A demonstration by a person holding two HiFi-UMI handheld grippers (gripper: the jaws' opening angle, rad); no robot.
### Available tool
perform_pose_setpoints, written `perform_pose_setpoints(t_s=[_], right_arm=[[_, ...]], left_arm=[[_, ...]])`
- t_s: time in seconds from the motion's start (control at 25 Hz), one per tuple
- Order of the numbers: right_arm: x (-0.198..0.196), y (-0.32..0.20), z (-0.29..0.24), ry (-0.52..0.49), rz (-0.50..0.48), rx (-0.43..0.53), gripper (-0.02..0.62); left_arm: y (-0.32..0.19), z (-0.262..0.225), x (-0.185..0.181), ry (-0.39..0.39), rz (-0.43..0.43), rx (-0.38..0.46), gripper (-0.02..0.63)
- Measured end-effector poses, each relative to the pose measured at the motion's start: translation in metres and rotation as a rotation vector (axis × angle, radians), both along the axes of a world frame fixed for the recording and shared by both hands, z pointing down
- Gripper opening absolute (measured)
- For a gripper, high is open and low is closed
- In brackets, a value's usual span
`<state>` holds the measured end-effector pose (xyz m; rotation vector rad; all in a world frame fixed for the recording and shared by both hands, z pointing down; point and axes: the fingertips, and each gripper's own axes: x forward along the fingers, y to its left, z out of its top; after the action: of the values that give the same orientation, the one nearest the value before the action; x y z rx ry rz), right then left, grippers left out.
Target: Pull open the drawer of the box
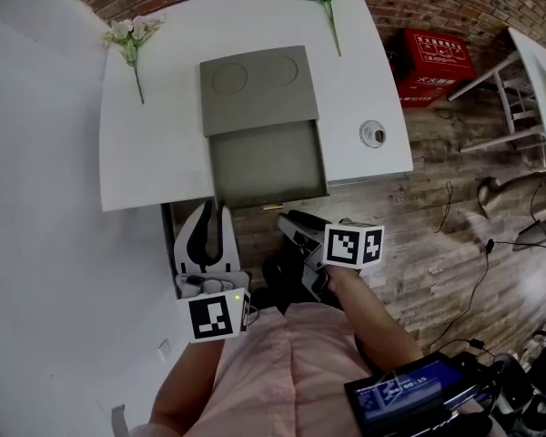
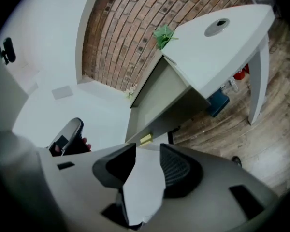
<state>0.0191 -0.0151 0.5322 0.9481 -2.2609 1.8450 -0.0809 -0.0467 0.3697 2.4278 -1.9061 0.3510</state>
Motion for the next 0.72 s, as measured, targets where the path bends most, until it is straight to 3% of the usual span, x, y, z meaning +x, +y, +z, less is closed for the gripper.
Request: perform_pose_setpoints(t_s=[0.2, 0.32, 0.44, 0.56, 0.72], right_arm=[[0.013, 0.031, -0.014, 0.023, 0.039, 0.028, 0.140], [0.017, 0.031, -0.052, 0.035, 0.070, 0.134, 0.129], [0.028, 0.016, -0.114, 0.097, 0.122, 0.332, 0.083], [0.041, -0.004, -0.192, 0.211, 0.196, 0.605, 0.014], [0.045, -0.019, -0.290, 0.385, 0.271, 0.949, 0.005]], left_arm=[[0.010, -0.023, 0.008, 0.024, 0.027, 0.059, 0.067], [0.017, -0.050, 0.009, 0.054, 0.032, 0.105, 0.067], [0.026, -0.090, 0.010, 0.074, 0.029, 0.171, 0.063], [0.030, -0.139, 0.014, 0.074, 0.047, 0.256, 0.063], [0.025, -0.197, 0.012, 0.113, 0.056, 0.352, 0.054]])
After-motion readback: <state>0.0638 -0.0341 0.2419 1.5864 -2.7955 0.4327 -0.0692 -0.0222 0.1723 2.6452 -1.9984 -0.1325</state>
